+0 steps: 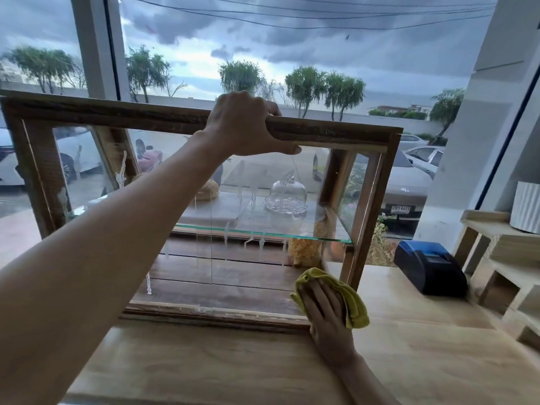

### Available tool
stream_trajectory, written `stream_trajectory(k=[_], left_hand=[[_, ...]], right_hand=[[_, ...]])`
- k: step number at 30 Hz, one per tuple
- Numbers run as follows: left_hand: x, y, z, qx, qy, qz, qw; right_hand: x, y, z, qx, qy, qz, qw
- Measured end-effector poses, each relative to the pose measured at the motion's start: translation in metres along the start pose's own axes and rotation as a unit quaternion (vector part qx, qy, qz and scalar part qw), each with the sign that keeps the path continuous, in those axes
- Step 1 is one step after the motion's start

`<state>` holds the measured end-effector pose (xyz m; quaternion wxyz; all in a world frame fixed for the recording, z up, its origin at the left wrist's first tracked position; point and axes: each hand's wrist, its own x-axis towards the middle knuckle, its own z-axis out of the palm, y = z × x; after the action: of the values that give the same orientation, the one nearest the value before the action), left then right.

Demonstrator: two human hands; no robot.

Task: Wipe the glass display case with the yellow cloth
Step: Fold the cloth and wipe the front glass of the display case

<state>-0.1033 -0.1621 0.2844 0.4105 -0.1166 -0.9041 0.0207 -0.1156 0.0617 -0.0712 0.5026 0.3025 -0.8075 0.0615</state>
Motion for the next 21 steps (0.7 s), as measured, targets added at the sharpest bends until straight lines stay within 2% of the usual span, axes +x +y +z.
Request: stream_trajectory(k=[3,7,9,12,16,18,21], left_hand=[[0.000,-0.001,0.000,0.001,-0.003,-0.002,1.000],[0.001,-0.001,0.000,-0.011,-0.005,0.001,1.000],[0.001,-0.002,0.000,-0.016,0.000,0.005,1.000],[0.000,-0.001,0.000,-0.010,0.000,0.011,1.000],[0.000,-0.003,-0.004,-0.005,-0.031,0.027,0.999],[-0.001,-0.010,-0.008,-0.017,-0.055,0.027,0.998],[-0.007,-0.027,-0.012,-0.003,-0.049,0.009,0.999]], right_hand=[[0.002,0.009,-0.011,0.015,-0.034,-0.019,0.999],[0.018,0.008,-0.027,0.040,-0.022,-0.032,0.998],[0.032,0.009,-0.037,0.049,0.010,-0.031,0.998],[0.074,0.013,-0.059,0.056,0.097,-0.022,0.993],[0.142,0.023,-0.086,0.043,0.188,-0.016,0.981],[0.166,0.032,-0.090,0.033,0.199,-0.025,0.979],[0.185,0.044,-0.087,0.004,0.160,-0.030,0.987]])
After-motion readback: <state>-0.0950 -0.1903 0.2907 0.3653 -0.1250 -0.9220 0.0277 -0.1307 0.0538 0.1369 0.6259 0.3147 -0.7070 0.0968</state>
